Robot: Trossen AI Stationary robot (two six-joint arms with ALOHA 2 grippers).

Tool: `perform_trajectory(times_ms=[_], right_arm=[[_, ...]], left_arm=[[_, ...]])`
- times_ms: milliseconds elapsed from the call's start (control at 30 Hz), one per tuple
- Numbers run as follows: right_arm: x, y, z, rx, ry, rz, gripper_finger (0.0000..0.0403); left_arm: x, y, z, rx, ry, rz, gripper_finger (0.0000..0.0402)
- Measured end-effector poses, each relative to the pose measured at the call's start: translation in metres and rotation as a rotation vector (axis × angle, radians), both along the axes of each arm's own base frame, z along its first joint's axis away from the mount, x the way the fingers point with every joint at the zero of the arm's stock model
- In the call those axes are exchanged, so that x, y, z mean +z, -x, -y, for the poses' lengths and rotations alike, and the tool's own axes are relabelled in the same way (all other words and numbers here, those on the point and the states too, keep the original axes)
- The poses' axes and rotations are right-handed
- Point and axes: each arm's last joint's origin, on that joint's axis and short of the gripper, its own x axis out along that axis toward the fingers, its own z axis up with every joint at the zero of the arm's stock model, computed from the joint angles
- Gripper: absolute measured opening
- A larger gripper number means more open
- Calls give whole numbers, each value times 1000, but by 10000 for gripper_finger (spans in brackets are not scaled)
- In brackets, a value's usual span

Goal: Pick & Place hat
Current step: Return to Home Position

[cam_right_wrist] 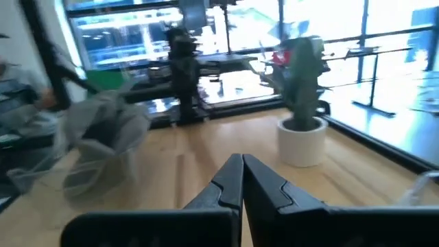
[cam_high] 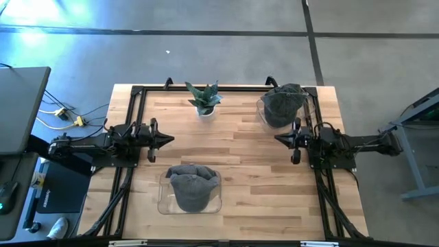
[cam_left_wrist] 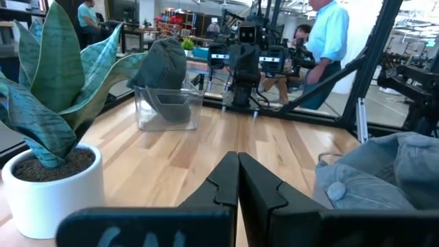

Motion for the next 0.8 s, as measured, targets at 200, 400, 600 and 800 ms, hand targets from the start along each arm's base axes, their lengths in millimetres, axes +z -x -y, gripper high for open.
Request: perform_trajectory(times_ms=[200, 400, 600, 800], right_arm=[[-6, 0, 6, 105, 39, -67, 1], [-9, 2, 17, 34, 37, -96, 1], [-8, 2, 17, 58, 31, -91, 0], [-9, 1, 15, 46, -6, -95, 0]], left_arm=[[0, 0, 0, -5, 1, 5, 1], [1, 0, 0, -6, 1, 6, 1], [1, 0, 0, -6, 1, 6, 1], [1, 0, 0, -6, 1, 7, 1]])
